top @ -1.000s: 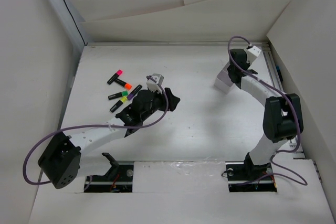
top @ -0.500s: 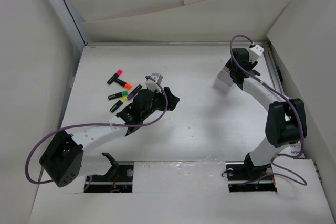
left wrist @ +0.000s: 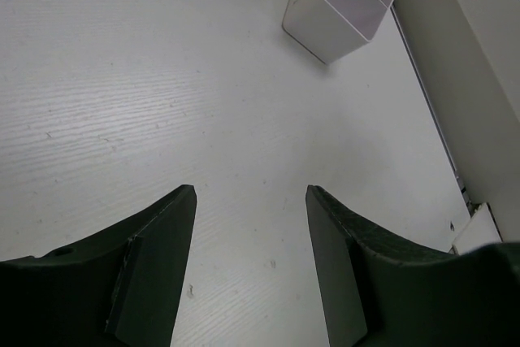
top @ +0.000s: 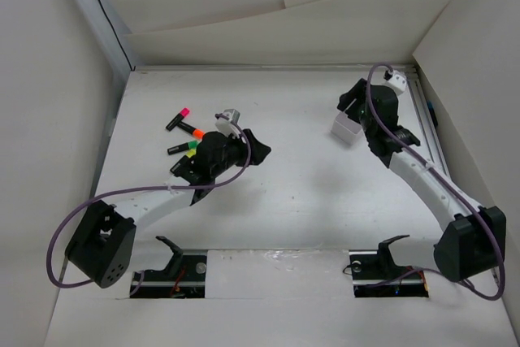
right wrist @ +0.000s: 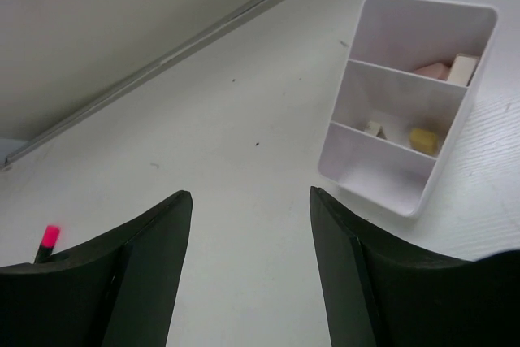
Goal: Sort the stationery into containers
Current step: Move the stationery to the center of the board.
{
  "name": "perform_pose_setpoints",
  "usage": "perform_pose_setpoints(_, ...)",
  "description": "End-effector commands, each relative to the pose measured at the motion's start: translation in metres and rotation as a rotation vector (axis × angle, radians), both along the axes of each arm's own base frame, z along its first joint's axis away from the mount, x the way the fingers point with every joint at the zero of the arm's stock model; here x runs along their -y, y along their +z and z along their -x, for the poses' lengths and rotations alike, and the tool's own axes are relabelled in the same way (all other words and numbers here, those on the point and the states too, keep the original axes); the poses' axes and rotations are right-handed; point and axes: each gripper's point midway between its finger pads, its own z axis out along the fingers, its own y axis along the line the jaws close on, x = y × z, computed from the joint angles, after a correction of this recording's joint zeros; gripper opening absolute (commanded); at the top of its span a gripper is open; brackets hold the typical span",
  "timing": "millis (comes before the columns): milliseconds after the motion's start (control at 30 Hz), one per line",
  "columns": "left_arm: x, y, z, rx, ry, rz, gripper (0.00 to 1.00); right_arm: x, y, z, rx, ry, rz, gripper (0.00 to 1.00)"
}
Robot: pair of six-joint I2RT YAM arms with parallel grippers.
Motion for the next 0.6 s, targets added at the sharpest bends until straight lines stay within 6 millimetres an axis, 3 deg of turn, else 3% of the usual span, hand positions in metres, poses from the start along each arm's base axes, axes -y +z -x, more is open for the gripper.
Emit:
perform_pose_setpoints(0, 0.006, 0.027, -0.004, 0.029, -0.003, 0.05, 0.53, -0.039, 0.012, 0.015, 0.025, 0.191, -0.072, 0.66)
perform_pose_setpoints(67, 0.005, 0.033, -0.005, 0.028, 0.009, 0.062, 0.53, -0.058, 0.013, 0.024, 0.026, 0.249, -0.078, 0.66)
perform_pose_setpoints(333, -0.009, 0.045, -0.006, 0.052, 0.078, 0.057, 0.53, -0.095, 0.016, 0.053, 0.029, 0.378, -0.092, 0.65)
perform_pose_setpoints(400, -0.018, 0.044, -0.011, 0.055, 0.132, 0.041, 0.53, -0.102, 0.025, 0.06, 0.051, 0.408, -0.102, 0.53)
perform_pose_setpoints(433, -0.022, 0.04, -0.013, 0.047, 0.158, 0.026, 0.52, -0.108, 0.02, 0.065, 0.039, 0.427, -0.099, 0.46)
perform_pose_setpoints(467, -0.029, 0.031, -0.014, 0.012, 0.197, 0.005, 0.52, -0.113, 0.02, 0.067, 0.039, 0.449, -0.094, 0.29)
perform_pose_setpoints(500, -0.035, 0.03, -0.018, -0.001, 0.243, -0.006, 0.52, -0.116, 0.02, 0.07, 0.038, 0.46, -0.094, 0.18)
perform_pose_setpoints(567, -0.055, 0.019, -0.028, -0.056, 0.385, -0.057, 0.5, -0.126, 0.015, 0.076, 0.027, 0.489, -0.091, 0.07)
